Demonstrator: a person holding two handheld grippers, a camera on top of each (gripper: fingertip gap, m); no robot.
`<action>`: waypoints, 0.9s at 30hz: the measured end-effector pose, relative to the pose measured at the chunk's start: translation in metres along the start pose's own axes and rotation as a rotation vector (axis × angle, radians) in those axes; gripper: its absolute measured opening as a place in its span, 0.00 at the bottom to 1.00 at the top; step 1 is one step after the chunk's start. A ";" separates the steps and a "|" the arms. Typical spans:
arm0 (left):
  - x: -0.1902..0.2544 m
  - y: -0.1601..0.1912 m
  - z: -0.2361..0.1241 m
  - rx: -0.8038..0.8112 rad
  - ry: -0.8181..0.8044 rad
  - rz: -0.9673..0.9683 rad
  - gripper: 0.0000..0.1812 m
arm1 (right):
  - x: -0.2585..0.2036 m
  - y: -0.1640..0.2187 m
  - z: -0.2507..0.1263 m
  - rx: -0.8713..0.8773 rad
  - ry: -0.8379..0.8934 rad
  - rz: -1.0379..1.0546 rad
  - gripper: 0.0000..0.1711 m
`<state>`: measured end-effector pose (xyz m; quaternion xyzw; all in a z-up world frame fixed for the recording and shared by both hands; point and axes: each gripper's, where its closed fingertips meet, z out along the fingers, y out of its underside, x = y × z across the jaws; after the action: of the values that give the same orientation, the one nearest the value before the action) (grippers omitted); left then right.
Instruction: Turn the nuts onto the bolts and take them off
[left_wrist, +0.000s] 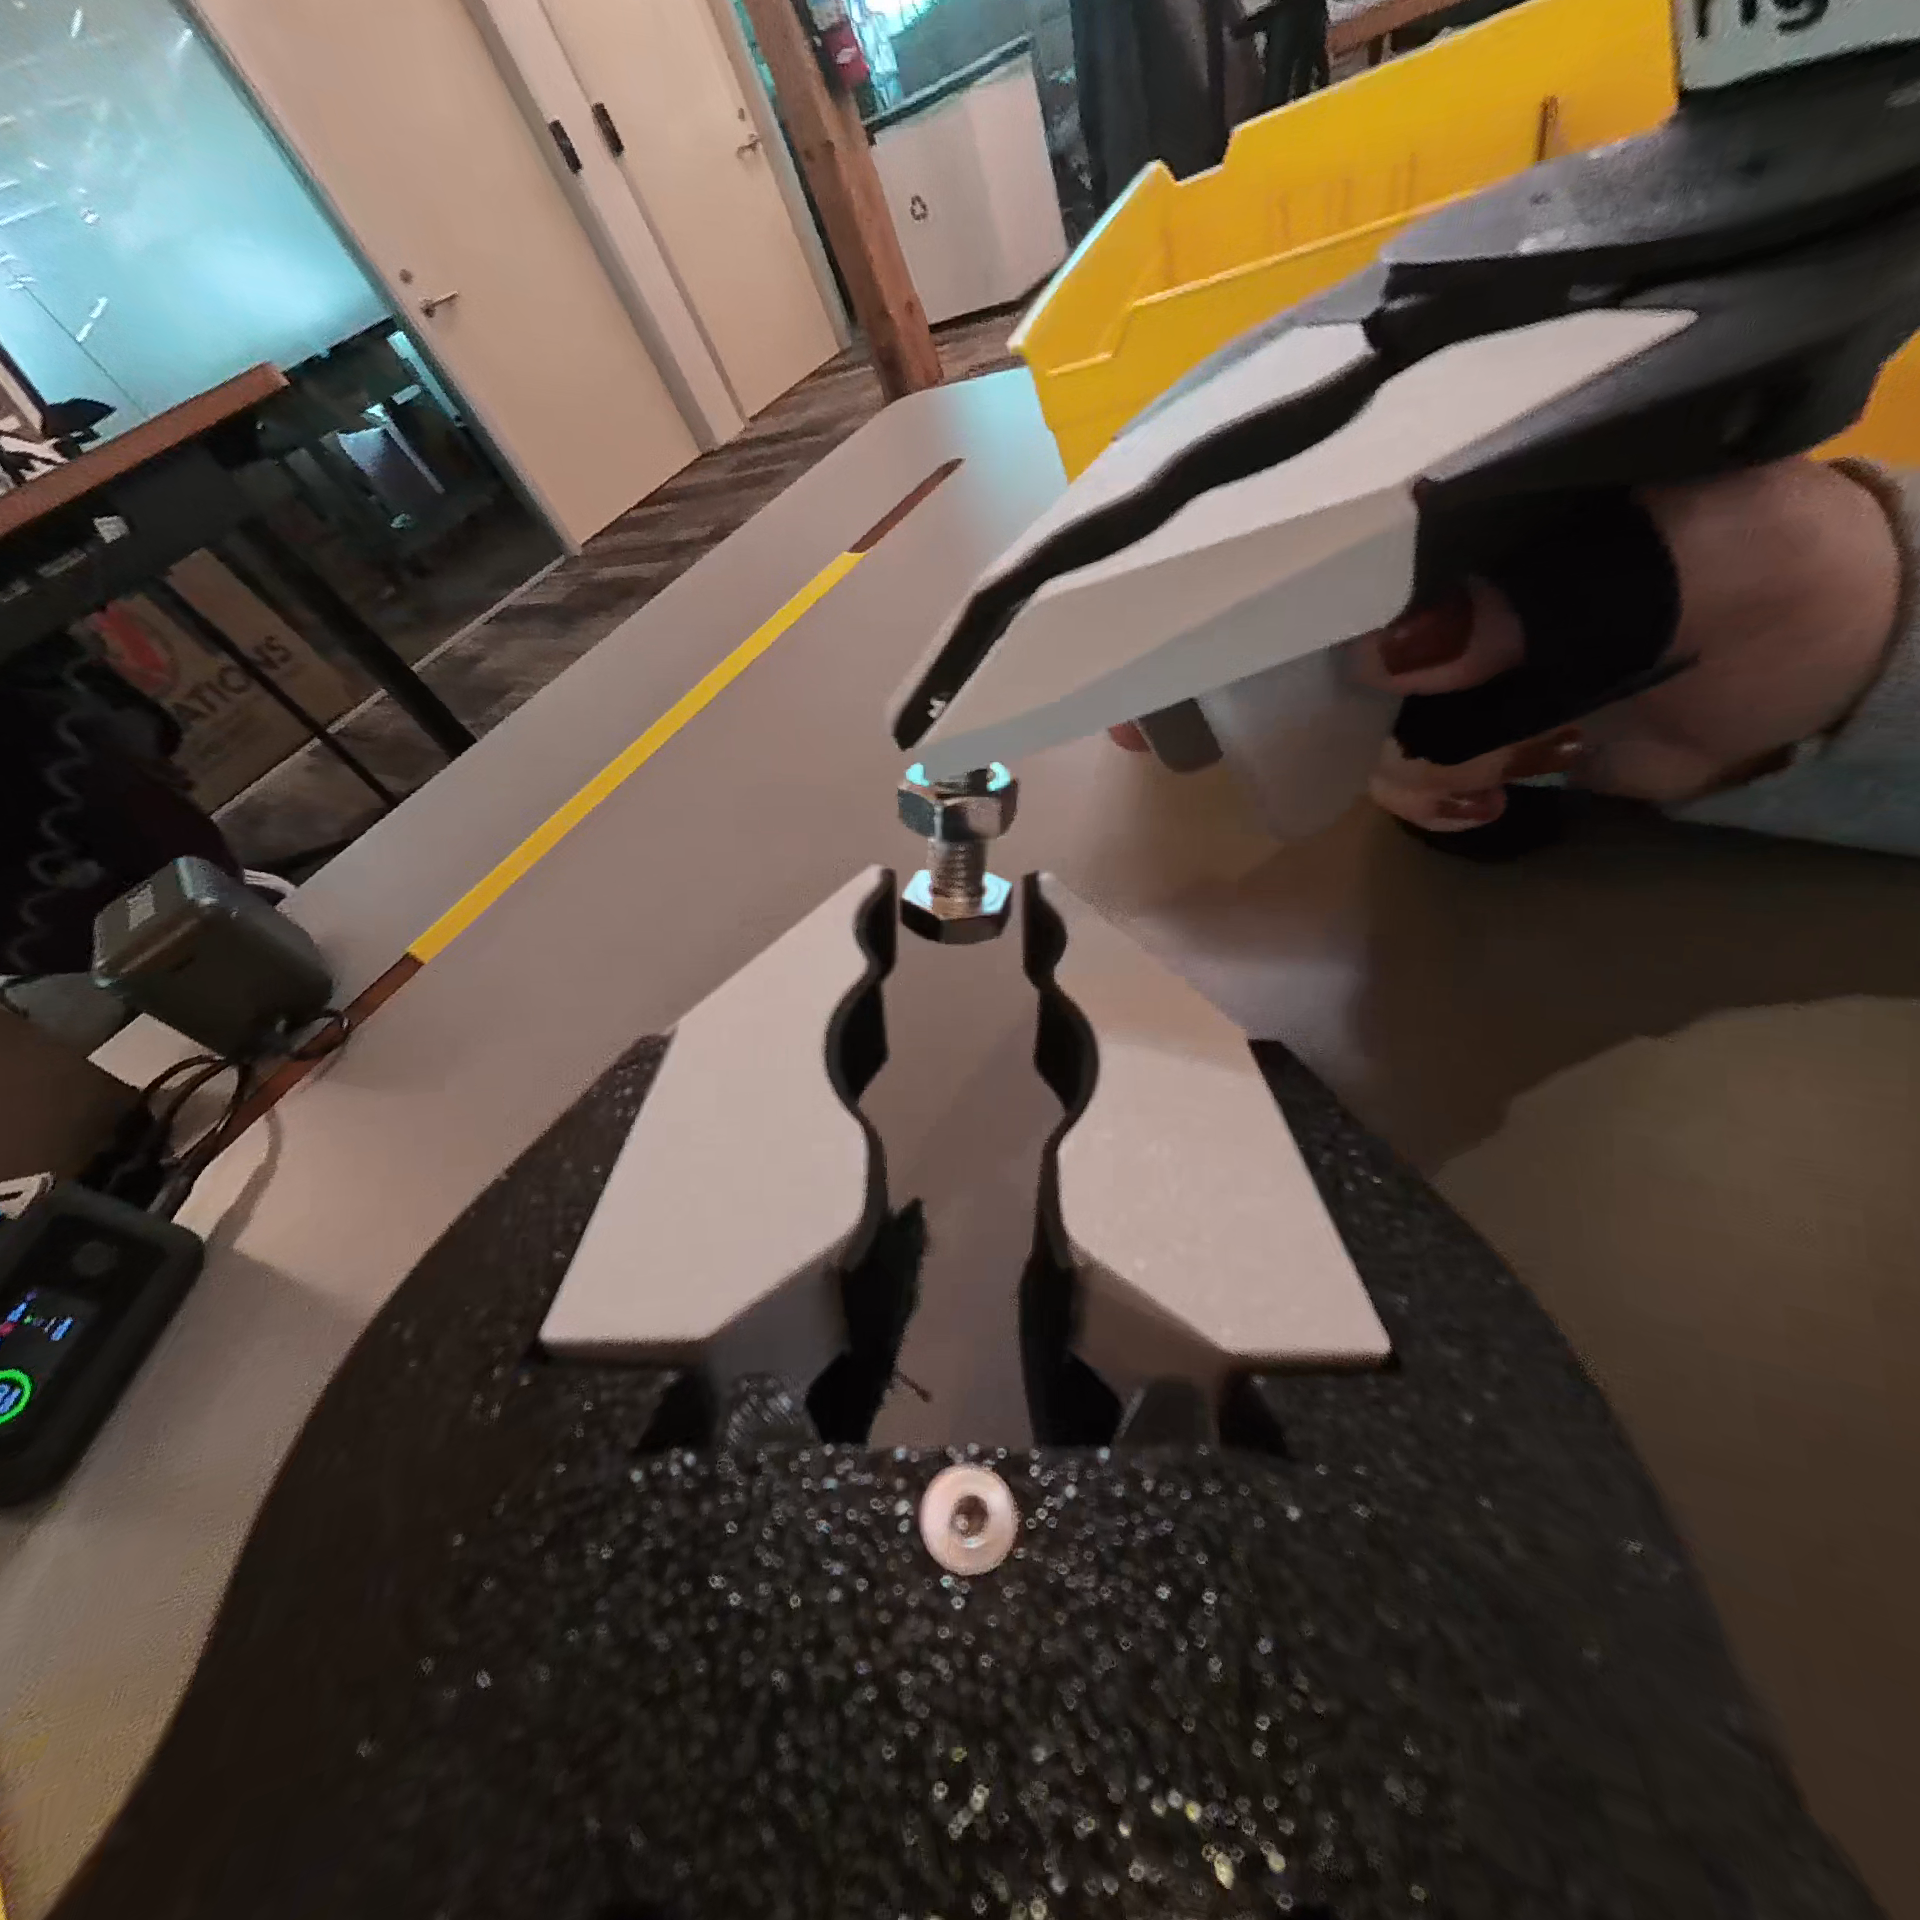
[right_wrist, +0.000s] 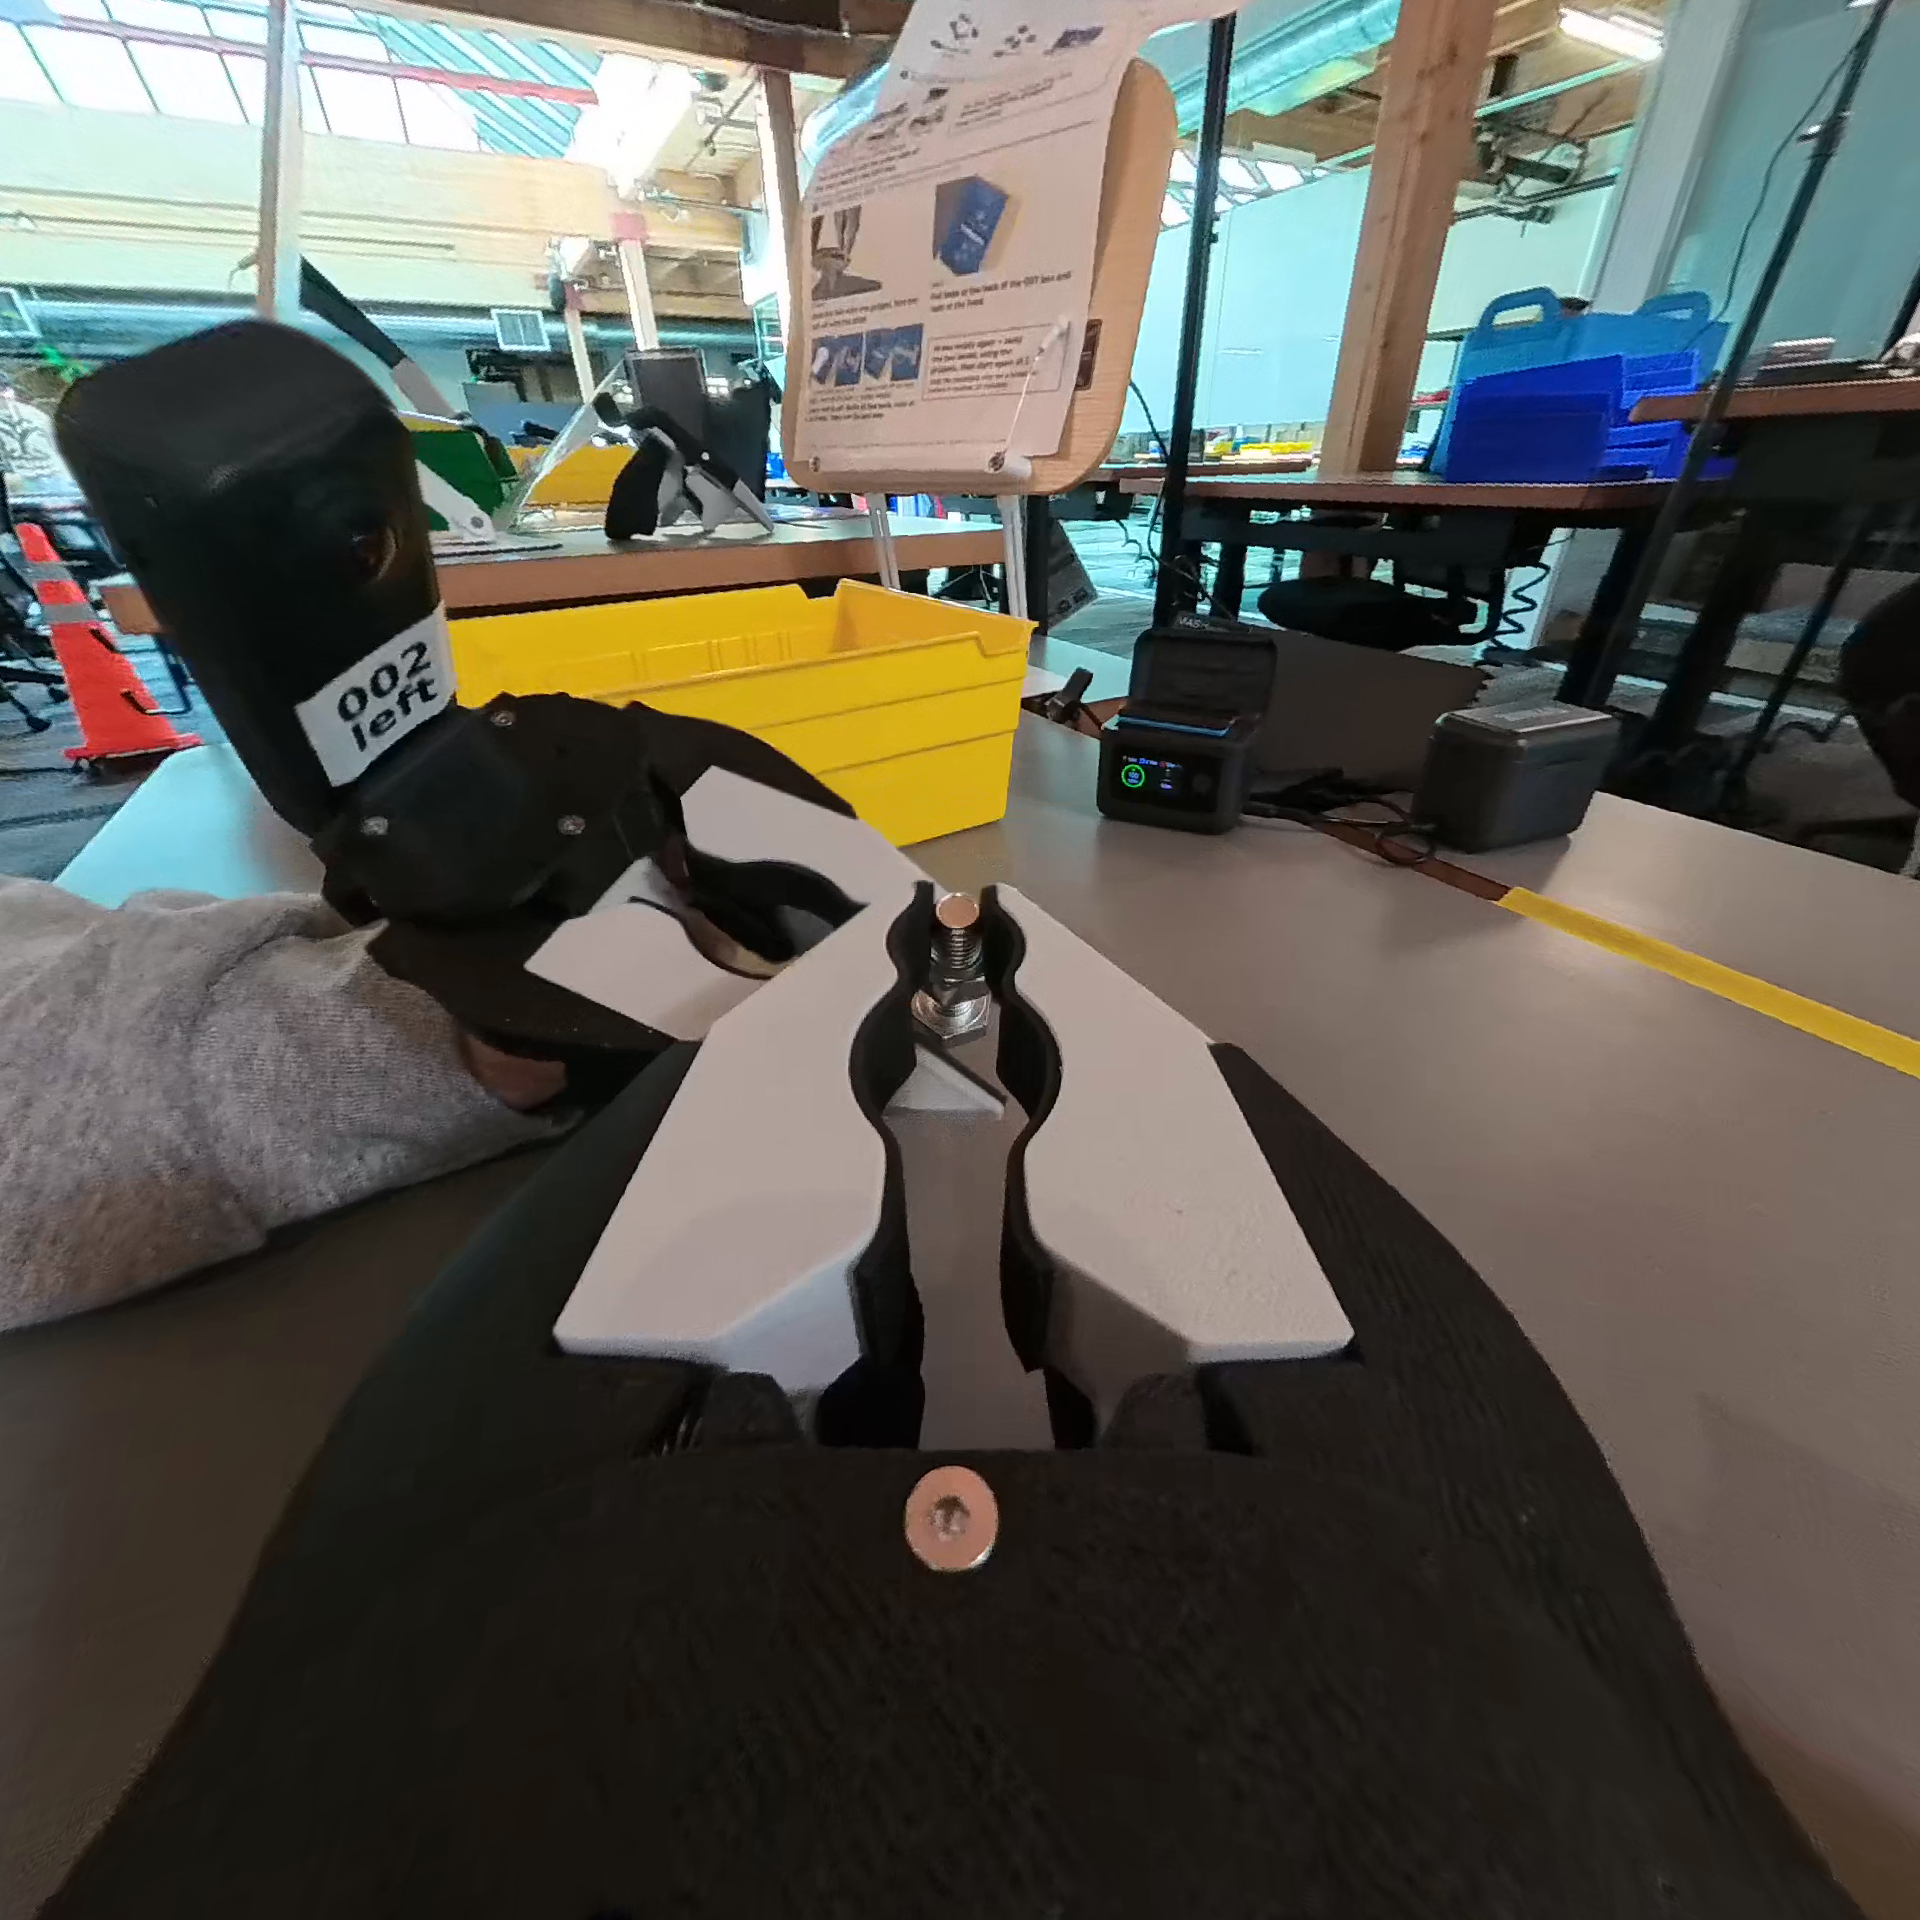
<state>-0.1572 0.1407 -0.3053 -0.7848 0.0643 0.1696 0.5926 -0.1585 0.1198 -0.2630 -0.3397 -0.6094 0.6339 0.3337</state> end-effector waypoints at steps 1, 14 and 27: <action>0.002 0.001 0.001 -0.009 0.004 0.015 0.11 | 0.000 0.000 -0.001 -0.001 -0.006 -0.001 0.04; 0.004 0.001 0.001 -0.012 0.036 0.004 0.09 | -0.001 0.003 -0.002 -0.008 -0.051 0.030 0.05; -0.016 0.001 -0.005 0.010 -0.048 -0.064 0.09 | -0.016 0.009 0.003 -0.054 -0.158 0.120 0.29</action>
<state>-0.1715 0.1346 -0.2992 -0.7793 0.0258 0.1691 0.6028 -0.1519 0.1044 -0.2716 -0.3336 -0.6293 0.6608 0.2368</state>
